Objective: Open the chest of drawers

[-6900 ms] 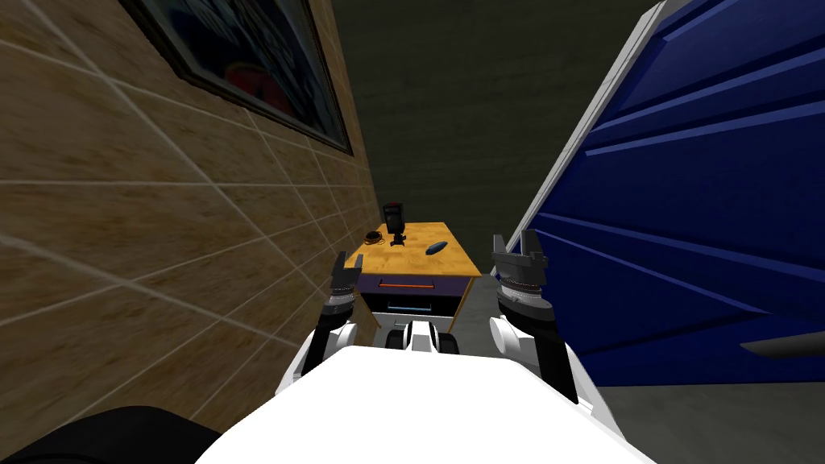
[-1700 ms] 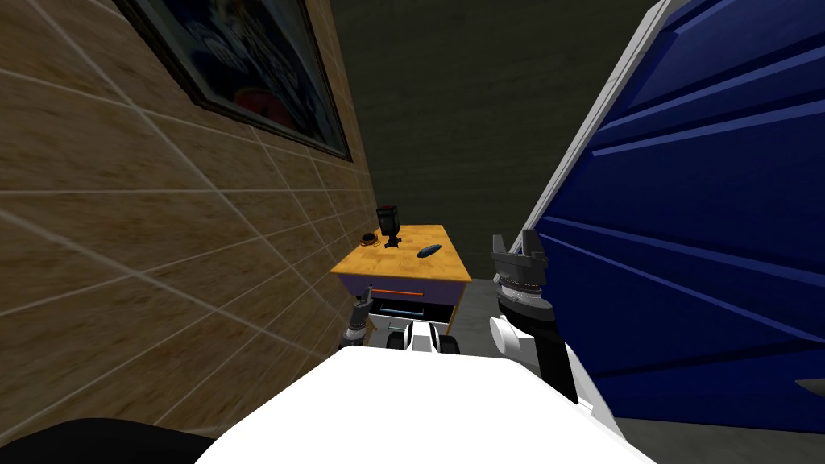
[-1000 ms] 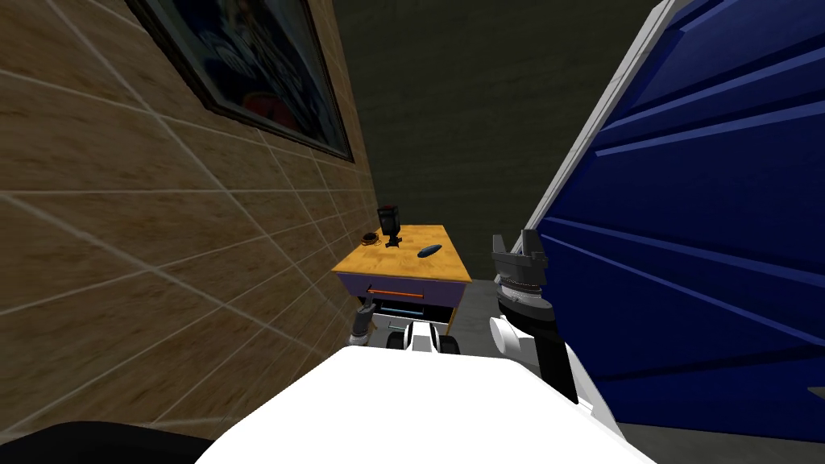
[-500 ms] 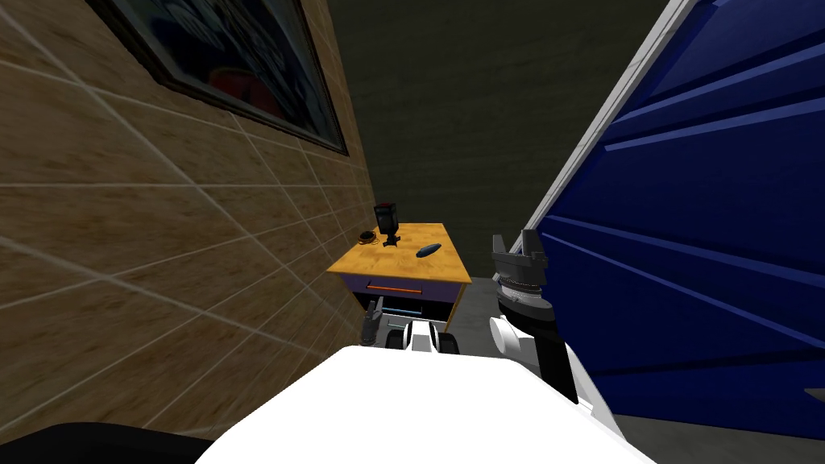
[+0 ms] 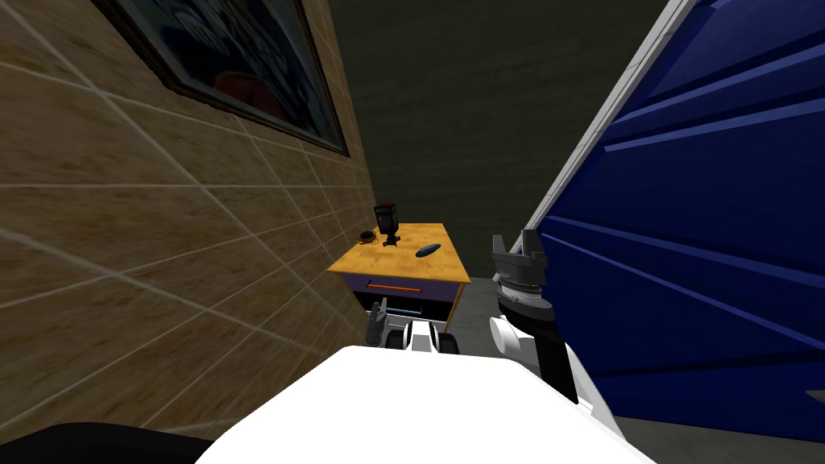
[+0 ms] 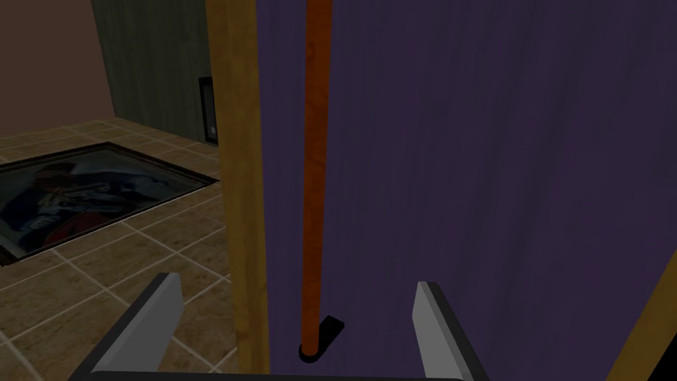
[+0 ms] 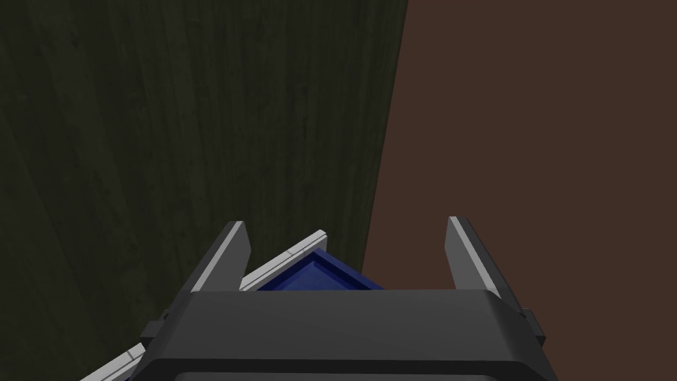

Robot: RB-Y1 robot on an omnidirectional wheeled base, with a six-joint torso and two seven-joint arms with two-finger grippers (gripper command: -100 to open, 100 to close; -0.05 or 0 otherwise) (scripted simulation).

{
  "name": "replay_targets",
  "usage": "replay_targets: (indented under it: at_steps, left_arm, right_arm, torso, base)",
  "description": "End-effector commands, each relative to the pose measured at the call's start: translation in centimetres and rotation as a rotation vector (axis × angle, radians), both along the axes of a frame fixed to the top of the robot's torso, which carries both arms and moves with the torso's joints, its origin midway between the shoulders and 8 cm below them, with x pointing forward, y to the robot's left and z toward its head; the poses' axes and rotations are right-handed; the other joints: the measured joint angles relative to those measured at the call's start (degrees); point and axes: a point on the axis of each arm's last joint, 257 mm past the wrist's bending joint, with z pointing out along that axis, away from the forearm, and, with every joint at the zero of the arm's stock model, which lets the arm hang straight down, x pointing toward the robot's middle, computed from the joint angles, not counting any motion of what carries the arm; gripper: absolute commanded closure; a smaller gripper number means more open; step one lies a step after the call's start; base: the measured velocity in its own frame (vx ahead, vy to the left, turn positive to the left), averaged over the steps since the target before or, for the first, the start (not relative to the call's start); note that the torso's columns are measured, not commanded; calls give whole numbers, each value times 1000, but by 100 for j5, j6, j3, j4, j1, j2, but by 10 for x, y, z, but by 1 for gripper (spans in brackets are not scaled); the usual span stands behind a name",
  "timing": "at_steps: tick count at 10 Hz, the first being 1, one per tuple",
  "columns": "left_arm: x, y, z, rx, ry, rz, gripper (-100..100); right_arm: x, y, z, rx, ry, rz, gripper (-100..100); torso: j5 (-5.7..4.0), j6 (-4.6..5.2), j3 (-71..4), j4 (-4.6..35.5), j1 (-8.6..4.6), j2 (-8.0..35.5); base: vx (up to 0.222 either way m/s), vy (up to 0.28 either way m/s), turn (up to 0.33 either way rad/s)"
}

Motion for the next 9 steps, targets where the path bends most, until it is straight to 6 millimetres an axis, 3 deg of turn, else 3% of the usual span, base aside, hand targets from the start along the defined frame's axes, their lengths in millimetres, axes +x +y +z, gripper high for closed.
replay_targets:
  at_steps: [1, 2, 9]
  left_arm:
    - [0, -1, 0, -2, 0, 0, -100]
    - [0, -1, 0, -2, 0, 0, -100]
    - [56, -10, 19, -2, 0, -8, -100]
  right_arm:
    - [0, 0, 0, 0, 0, 0, 0]
    - [0, 0, 0, 0, 0, 0, 0]
    - [0, 0, 0, 0, 0, 0, 0]
  torso:
    - [1, 1, -1, 0, 4, -2]
    - [1, 0, -1, 0, 0, -1]
    - [0, 0, -1, 0, 0, -1]
  base:
    - [3, -20, -17]
    - [-1, -12, 1]
    - [-43, 6, 12]
